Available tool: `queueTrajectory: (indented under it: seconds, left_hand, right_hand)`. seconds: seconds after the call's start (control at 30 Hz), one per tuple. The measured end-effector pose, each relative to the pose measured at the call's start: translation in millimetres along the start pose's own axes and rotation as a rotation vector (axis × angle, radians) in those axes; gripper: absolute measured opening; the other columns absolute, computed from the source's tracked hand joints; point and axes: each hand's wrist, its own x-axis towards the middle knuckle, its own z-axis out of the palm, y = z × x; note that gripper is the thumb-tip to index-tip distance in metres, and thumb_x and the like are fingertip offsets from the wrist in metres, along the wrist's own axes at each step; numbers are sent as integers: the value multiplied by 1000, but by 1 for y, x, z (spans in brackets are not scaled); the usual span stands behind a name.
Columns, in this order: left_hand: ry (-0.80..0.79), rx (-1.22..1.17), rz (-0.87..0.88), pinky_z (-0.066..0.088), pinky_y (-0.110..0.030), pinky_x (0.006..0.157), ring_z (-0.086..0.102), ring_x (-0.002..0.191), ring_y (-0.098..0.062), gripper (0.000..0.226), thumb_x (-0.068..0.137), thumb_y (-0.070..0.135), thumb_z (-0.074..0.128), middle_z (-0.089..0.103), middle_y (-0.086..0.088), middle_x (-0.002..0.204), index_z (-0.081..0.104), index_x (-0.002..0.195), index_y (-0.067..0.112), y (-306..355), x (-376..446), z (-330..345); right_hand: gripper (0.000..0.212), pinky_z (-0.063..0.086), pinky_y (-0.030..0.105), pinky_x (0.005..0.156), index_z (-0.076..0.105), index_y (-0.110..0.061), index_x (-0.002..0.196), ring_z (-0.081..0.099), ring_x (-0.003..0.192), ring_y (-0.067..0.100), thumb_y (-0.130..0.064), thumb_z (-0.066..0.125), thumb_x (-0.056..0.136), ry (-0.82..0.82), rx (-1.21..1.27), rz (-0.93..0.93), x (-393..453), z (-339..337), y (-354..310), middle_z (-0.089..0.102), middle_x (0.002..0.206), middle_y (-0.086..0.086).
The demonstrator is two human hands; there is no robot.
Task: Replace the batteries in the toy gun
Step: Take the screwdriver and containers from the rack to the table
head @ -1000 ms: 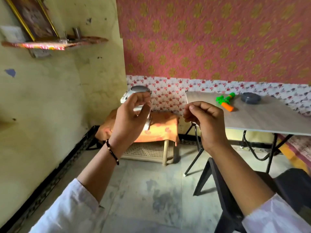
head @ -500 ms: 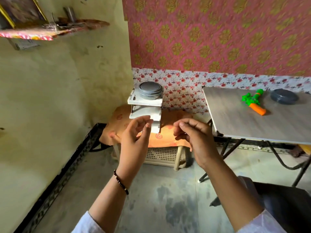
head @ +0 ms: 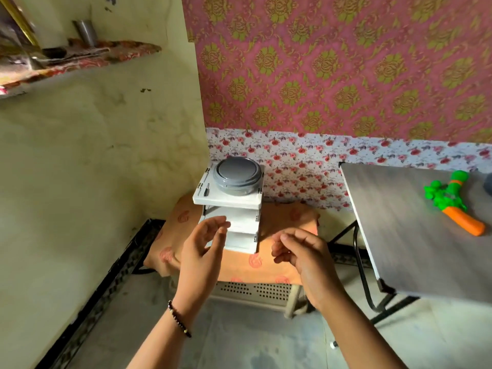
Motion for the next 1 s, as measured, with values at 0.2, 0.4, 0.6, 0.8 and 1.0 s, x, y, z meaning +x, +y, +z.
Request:
queueTrajectory:
  seconds: [0.2, 0.4, 0.6, 0.8, 1.0]
  left_hand:
    - [47, 21, -56, 53, -45, 91, 65, 101, -12, 14, 91, 26, 57, 72, 10, 101, 65, 102, 28, -26, 73, 27]
    - [38, 73, -118, 52, -44, 91, 65, 101, -10, 18, 86, 33, 56, 71, 12, 100, 65, 101, 30, -57, 127, 33]
    - [-78, 244, -203, 51, -31, 87, 63, 103, -12, 19, 94, 22, 56, 67, 7, 105, 61, 112, 20, -98, 203, 21]
    - [-176, 593, -316, 45, -24, 79, 62, 91, -18, 30, 88, 19, 62, 67, -7, 106, 59, 116, 8, -151, 303, 8]
    - [-222, 875, -463, 43, -39, 91, 50, 111, -37, 36, 87, 30, 57, 57, -20, 114, 51, 110, 3, -210, 368, 6]
  right_hand:
    - [23, 48, 24, 55, 67, -2, 77, 58, 60, 17, 3, 48, 90, -40, -43, 78, 87, -6, 10, 62, 61, 7]
    - [21, 47, 23, 54, 64, 3, 80, 57, 58, 16, 3, 47, 91, -22, -33, 152, 146, -5, 22, 60, 62, 10]
    - [24, 48, 23, 50, 63, -1, 76, 58, 53, 16, 1, 46, 92, 55, 10, 313, 222, 3, 58, 62, 58, 8]
    - [10, 48, 25, 50, 57, -8, 90, 57, 60, 21, -7, 47, 93, 203, 42, 483, 307, 17, 105, 57, 79, 12]
    - [13, 48, 35, 59, 52, -12, 91, 54, 71, 25, -25, 54, 93, 321, 34, 703, 355, 29, 138, 53, 91, 13]
